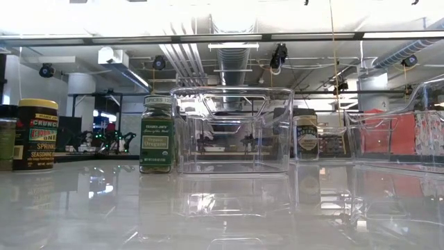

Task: Sort spices by type
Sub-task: Put the gold seasoning bottle into the top right transparent bin

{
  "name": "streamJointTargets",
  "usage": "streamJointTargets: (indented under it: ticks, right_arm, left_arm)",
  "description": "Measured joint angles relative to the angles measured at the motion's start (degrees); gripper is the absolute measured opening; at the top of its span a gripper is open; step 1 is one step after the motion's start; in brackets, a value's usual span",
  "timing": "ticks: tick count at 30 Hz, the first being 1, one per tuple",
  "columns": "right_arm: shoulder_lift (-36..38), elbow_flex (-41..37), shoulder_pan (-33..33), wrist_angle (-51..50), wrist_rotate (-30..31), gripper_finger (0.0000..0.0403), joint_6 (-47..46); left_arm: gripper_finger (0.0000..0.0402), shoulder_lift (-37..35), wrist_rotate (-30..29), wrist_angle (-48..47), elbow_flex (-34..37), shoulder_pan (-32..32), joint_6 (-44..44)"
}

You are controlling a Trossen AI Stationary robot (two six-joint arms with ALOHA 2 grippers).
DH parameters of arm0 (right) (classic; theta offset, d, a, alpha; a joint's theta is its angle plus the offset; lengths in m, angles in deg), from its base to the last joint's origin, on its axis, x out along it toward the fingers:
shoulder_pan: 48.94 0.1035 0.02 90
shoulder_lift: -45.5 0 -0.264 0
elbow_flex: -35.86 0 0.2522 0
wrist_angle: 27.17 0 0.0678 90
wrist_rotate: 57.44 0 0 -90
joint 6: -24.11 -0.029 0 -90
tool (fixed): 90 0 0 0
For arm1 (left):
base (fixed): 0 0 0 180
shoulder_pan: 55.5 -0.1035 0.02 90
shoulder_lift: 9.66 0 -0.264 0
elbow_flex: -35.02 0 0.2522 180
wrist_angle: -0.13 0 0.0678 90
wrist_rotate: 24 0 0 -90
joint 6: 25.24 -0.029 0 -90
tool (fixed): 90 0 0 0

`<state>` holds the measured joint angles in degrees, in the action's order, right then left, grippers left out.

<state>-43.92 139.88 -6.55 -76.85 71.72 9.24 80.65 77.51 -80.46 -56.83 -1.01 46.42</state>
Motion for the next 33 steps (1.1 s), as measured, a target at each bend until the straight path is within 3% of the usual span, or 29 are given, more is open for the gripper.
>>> streamJointTargets:
  ticks: [33]
  right_arm:
    - [0.0,-0.02,-0.01,-4.46,-0.11,0.0359,-6.19]
  left_arm:
    - [0.0391,0.6,-4.55,6.96,8.26,2.75,-1.7]
